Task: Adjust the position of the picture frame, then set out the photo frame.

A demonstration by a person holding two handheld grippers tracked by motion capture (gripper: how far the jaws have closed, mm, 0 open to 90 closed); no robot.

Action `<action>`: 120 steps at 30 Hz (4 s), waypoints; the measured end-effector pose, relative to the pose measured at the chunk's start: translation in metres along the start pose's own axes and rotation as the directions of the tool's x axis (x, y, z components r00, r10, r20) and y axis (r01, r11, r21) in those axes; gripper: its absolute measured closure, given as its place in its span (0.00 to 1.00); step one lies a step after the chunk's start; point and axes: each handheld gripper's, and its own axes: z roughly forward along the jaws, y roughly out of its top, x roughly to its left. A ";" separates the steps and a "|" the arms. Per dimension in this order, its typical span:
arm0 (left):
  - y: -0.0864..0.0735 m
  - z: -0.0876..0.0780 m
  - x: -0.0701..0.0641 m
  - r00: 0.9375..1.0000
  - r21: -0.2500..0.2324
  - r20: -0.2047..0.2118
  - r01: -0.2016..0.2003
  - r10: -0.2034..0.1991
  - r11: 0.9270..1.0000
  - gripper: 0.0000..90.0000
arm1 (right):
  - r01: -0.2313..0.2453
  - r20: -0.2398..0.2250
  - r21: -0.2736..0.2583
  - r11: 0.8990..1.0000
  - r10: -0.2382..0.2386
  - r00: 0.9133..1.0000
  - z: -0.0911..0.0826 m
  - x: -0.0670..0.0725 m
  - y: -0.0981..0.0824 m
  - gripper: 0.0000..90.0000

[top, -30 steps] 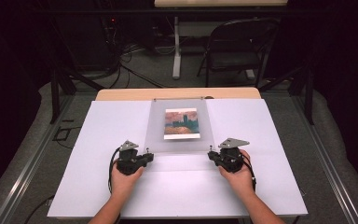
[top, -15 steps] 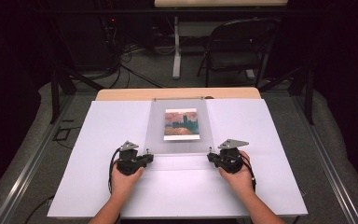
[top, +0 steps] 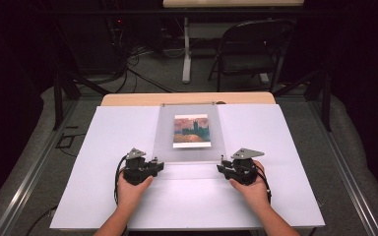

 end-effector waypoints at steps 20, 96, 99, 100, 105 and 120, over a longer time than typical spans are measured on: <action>-0.012 -0.028 -0.027 0.992 0.003 0.058 -0.108 0.108 0.994 0.40 | 0.037 0.020 0.004 0.999 -0.037 0.999 -0.032 0.006 -0.003 0.47; 0.115 -0.029 0.061 0.996 -0.008 -0.085 0.030 -0.031 1.000 0.38 | -0.153 0.099 0.044 0.987 0.148 0.984 -0.011 -0.082 0.109 0.33; 0.119 -0.021 0.064 0.995 -0.013 -0.085 0.054 -0.055 0.998 0.38 | -0.160 0.105 0.043 0.986 0.154 0.982 -0.004 -0.086 0.115 0.33; 0.119 -0.021 0.064 0.995 -0.013 -0.085 0.054 -0.055 0.998 0.38 | -0.160 0.105 0.043 0.986 0.154 0.982 -0.004 -0.086 0.115 0.33; 0.124 -0.004 0.067 0.997 0.016 -0.065 0.048 -0.047 0.999 0.38 | -0.176 0.099 0.030 0.984 0.173 0.980 0.007 -0.091 0.121 0.33; 0.137 0.037 0.063 0.998 0.055 -0.036 0.058 -0.056 0.997 0.38 | -0.248 0.088 0.046 0.968 0.244 0.966 0.042 -0.102 0.121 0.33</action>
